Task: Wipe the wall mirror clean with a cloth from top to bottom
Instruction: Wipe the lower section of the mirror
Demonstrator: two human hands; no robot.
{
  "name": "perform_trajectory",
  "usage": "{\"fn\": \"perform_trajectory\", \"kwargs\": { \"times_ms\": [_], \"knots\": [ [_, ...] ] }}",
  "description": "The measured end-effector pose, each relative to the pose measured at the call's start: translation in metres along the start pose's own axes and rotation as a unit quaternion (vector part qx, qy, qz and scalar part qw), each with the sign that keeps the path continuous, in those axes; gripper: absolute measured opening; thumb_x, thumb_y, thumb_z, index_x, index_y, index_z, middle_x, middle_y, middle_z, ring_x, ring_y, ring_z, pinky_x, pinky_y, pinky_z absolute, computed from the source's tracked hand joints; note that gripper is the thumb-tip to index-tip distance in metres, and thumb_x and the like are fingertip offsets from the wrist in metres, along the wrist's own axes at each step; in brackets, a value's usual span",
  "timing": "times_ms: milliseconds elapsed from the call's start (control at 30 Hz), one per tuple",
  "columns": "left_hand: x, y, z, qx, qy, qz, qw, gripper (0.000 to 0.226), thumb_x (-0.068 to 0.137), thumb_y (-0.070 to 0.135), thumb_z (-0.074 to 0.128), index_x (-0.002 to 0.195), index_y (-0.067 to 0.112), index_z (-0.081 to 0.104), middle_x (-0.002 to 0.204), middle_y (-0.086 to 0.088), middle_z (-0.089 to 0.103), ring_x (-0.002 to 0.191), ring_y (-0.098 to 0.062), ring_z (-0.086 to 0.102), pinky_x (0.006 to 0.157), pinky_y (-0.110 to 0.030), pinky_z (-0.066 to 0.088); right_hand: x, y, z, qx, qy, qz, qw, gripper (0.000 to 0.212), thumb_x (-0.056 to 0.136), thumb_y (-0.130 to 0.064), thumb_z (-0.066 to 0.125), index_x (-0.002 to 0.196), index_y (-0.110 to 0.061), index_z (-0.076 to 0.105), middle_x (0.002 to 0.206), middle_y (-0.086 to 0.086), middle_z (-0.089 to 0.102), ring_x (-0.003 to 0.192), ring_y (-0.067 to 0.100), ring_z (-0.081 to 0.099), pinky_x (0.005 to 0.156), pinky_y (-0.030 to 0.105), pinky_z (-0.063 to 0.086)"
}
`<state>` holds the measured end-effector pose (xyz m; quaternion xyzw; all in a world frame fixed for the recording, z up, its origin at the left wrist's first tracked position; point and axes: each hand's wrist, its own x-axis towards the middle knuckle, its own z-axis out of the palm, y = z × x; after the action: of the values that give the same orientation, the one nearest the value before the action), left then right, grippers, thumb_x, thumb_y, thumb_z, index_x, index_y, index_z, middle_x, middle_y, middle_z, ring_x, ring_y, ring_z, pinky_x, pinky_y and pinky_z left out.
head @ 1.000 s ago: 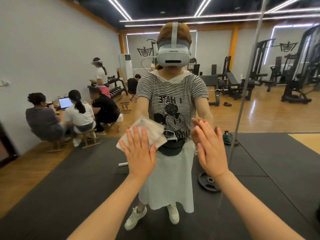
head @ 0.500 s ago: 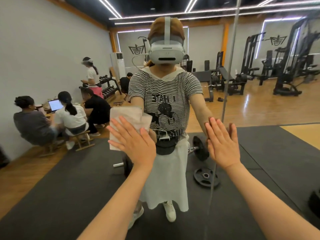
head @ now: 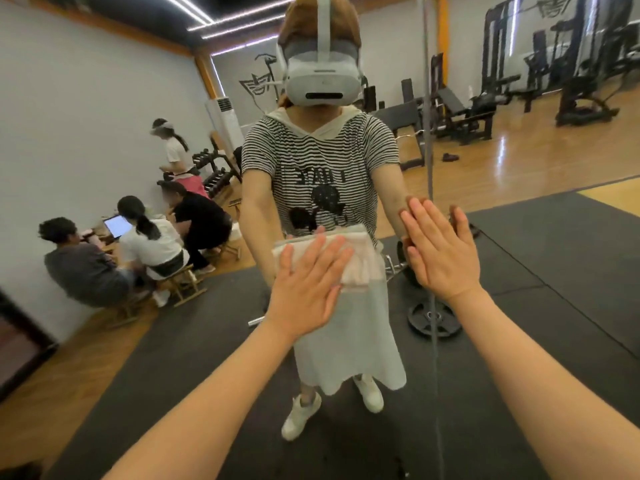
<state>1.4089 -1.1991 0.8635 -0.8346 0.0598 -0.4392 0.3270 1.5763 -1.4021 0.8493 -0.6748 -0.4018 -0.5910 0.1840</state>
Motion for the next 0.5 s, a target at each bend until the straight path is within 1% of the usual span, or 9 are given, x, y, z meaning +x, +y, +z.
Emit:
{"fn": "perform_trajectory", "kwargs": {
  "times_ms": [67, 133, 200, 267, 300, 367, 433, 467, 500],
  "knots": [
    [0.020, -0.021, -0.012, 0.004, 0.017, -0.067, 0.998, 0.068, 0.094, 0.036, 0.032, 0.155, 0.017, 0.007, 0.162, -0.006, 0.000, 0.149, -0.021, -0.009, 0.116, -0.050, -0.006, -0.003, -0.004, 0.001, -0.001, 0.015, 0.002, 1.000, 0.054, 0.104, -0.030, 0.018, 0.156, -0.020, 0.005, 0.163, -0.006, -0.004, 0.149, 0.010, 0.003, 0.117, 0.042, 0.007],
    [0.038, -0.024, -0.020, -0.007, 0.030, -0.128, 0.991, 0.065, 0.095, 0.035, 0.031, 0.153, 0.016, 0.009, 0.159, -0.009, 0.009, 0.150, -0.023, -0.009, 0.116, -0.052, -0.008, -0.001, -0.004, 0.000, -0.001, 0.024, 0.008, 1.000, 0.054, 0.105, -0.030, 0.019, 0.156, -0.020, 0.007, 0.163, -0.006, -0.003, 0.149, 0.010, 0.004, 0.118, 0.041, 0.006],
    [0.047, -0.012, -0.020, -0.021, 0.032, -0.171, 0.985, 0.065, 0.095, 0.034, 0.030, 0.152, 0.016, 0.006, 0.157, -0.010, 0.010, 0.148, -0.028, -0.004, 0.115, -0.054, -0.008, 0.001, -0.004, 0.000, -0.004, 0.026, 0.015, 1.000, 0.054, 0.104, -0.030, 0.020, 0.156, -0.020, 0.007, 0.163, -0.006, -0.003, 0.149, 0.010, 0.004, 0.118, 0.041, 0.006],
    [0.048, 0.005, -0.014, -0.024, 0.037, -0.194, 0.980, 0.066, 0.095, 0.034, 0.030, 0.152, 0.017, 0.004, 0.158, -0.011, 0.006, 0.146, -0.030, 0.000, 0.114, -0.057, -0.008, 0.000, -0.005, 0.001, -0.011, 0.034, 0.019, 0.999, 0.054, 0.104, -0.029, 0.021, 0.156, -0.019, 0.008, 0.163, -0.006, -0.003, 0.149, 0.010, 0.004, 0.119, 0.040, 0.005],
    [0.048, 0.013, -0.009, -0.021, 0.037, -0.187, 0.981, 0.067, 0.095, 0.035, 0.029, 0.154, 0.018, 0.002, 0.158, -0.010, 0.003, 0.146, -0.031, -0.001, 0.114, -0.057, -0.008, 0.000, -0.005, 0.001, -0.011, 0.036, 0.025, 0.999, 0.054, 0.104, -0.030, 0.020, 0.156, -0.019, 0.007, 0.163, -0.006, -0.004, 0.149, 0.010, 0.003, 0.119, 0.038, 0.004],
    [0.045, 0.030, 0.000, -0.013, 0.025, -0.120, 0.992, 0.070, 0.093, 0.036, 0.031, 0.155, 0.018, 0.003, 0.159, -0.009, 0.003, 0.149, -0.030, -0.005, 0.113, -0.057, -0.006, 0.001, -0.005, 0.001, 0.001, 0.040, 0.039, 0.998, 0.053, 0.105, -0.030, 0.019, 0.156, -0.019, 0.008, 0.163, -0.006, -0.004, 0.149, 0.010, 0.003, 0.120, 0.036, 0.003],
    [0.040, 0.049, 0.007, -0.004, 0.014, -0.037, 0.999, 0.067, 0.091, 0.036, 0.035, 0.153, 0.016, 0.015, 0.158, -0.008, 0.013, 0.148, -0.028, 0.000, 0.113, -0.057, -0.002, 0.003, -0.005, 0.000, 0.014, 0.045, 0.053, 0.998, 0.052, 0.105, -0.029, 0.018, 0.155, -0.017, 0.012, 0.163, -0.006, -0.002, 0.149, 0.009, 0.004, 0.120, 0.034, 0.003],
    [0.039, 0.056, 0.008, 0.002, 0.013, -0.019, 1.000, 0.065, 0.091, 0.036, 0.036, 0.151, 0.016, 0.021, 0.156, -0.006, 0.018, 0.146, -0.027, 0.004, 0.113, -0.056, -0.002, 0.003, -0.005, 0.000, 0.019, 0.045, 0.059, 0.997, 0.051, 0.105, -0.029, 0.019, 0.154, -0.014, 0.018, 0.164, -0.004, 0.002, 0.149, 0.008, 0.004, 0.120, 0.034, 0.003],
    [0.038, 0.061, 0.010, 0.004, 0.013, -0.016, 1.000, 0.063, 0.091, 0.036, 0.035, 0.149, 0.016, 0.023, 0.155, -0.004, 0.020, 0.145, -0.026, 0.006, 0.114, -0.056, -0.003, 0.003, -0.004, -0.002, 0.024, 0.044, 0.067, 0.996, 0.049, 0.105, -0.028, 0.019, 0.151, -0.011, 0.025, 0.163, 0.000, 0.011, 0.149, 0.008, 0.005, 0.120, 0.034, 0.004]
  ]
}}
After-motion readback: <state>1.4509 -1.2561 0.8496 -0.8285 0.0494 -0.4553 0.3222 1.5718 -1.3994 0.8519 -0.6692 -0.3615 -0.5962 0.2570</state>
